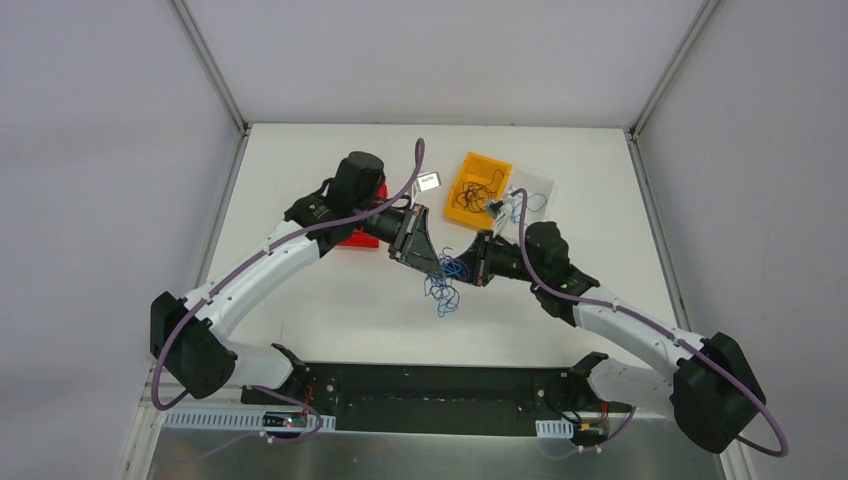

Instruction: Untangle the cables

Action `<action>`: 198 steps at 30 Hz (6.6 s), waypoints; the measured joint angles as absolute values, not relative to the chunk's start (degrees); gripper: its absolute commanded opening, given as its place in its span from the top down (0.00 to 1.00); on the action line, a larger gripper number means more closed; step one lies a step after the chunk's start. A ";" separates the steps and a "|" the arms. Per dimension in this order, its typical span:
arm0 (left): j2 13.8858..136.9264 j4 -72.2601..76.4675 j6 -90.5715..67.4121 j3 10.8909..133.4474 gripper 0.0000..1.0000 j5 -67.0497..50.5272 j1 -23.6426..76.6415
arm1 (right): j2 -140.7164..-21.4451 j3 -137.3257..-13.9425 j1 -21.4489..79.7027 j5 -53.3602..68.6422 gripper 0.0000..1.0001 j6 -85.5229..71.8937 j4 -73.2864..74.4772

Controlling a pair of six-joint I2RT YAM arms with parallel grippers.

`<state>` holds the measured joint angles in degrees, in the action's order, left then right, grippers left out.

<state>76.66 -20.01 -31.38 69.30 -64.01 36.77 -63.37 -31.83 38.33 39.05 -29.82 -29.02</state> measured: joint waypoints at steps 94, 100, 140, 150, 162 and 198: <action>61.43 -38.22 -27.68 60.95 1.00 -22.70 17.91 | -107.68 -82.98 15.49 -20.08 0.37 -25.21 25.58; 64.77 -37.28 -27.88 60.95 1.00 -26.52 21.41 | -95.57 -77.76 16.10 -18.20 0.25 -24.51 26.46; 72.27 -17.78 -36.97 61.36 0.79 -45.06 34.20 | -59.64 -34.96 48.69 19.29 1.00 -14.50 -8.95; 65.21 -16.67 -34.63 56.16 0.18 -35.66 34.17 | -51.92 -34.50 48.69 14.04 1.00 -17.12 -6.52; 52.49 -13.34 -28.91 44.01 0.06 -24.69 34.17 | -52.82 -46.65 48.56 11.03 1.00 -20.43 5.63; 50.02 28.49 -7.68 26.11 0.16 -25.71 42.46 | -57.60 -56.66 42.57 0.32 1.00 -55.86 11.53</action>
<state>50.02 28.49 -7.68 26.11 -25.71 42.46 -57.60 -56.66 42.57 0.32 -55.86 11.53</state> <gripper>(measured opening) 0.838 0.011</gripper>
